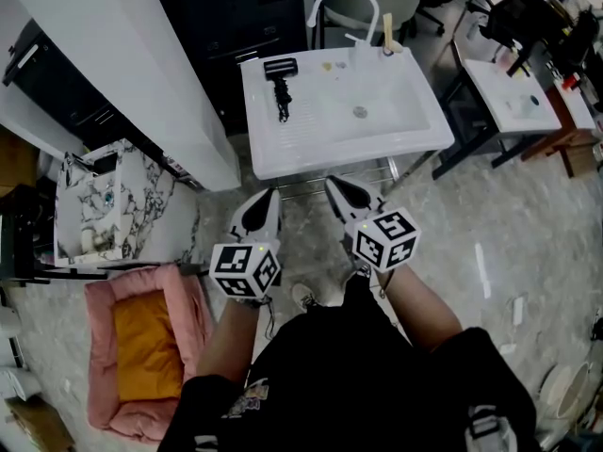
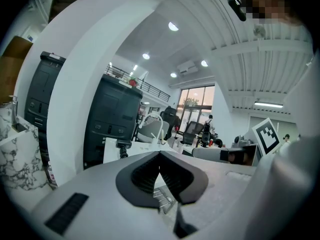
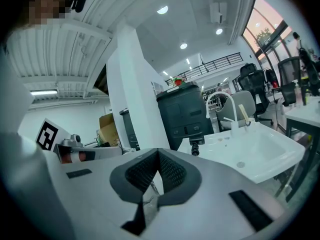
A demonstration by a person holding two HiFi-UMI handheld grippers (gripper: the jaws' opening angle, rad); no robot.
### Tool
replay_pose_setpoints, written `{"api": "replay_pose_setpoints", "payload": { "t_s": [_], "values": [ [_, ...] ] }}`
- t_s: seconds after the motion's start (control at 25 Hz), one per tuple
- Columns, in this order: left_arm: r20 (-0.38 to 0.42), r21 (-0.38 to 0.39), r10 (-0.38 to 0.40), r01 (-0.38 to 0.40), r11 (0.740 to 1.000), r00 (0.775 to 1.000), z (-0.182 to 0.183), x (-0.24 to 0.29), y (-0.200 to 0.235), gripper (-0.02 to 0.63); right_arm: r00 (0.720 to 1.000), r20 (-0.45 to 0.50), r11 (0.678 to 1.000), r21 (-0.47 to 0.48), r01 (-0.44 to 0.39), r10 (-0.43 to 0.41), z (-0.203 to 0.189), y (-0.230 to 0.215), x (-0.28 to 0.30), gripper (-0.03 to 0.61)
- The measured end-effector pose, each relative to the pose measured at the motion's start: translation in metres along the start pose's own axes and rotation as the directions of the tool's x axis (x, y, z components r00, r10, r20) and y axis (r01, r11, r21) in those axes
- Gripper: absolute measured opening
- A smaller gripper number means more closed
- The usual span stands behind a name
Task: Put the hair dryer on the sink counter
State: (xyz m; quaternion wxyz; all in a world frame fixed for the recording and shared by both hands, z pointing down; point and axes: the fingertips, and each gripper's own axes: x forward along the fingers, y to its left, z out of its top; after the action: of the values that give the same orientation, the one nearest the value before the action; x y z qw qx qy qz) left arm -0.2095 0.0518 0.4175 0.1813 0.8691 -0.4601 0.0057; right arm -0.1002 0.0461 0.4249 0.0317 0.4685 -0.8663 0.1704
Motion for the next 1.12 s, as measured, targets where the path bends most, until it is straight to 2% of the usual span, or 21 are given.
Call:
{"api": "replay_pose_setpoints", "payload": {
  "t_s": [1.12],
  "values": [
    [-0.006,-0.002,-0.013,0.013,1.0,1.0,-0.003,0.002,-0.012,0.003,1.0,0.003,1.0,0.008,0.003,-0.003,-0.001,-0.005,-0.011,-0.003]
  ]
}}
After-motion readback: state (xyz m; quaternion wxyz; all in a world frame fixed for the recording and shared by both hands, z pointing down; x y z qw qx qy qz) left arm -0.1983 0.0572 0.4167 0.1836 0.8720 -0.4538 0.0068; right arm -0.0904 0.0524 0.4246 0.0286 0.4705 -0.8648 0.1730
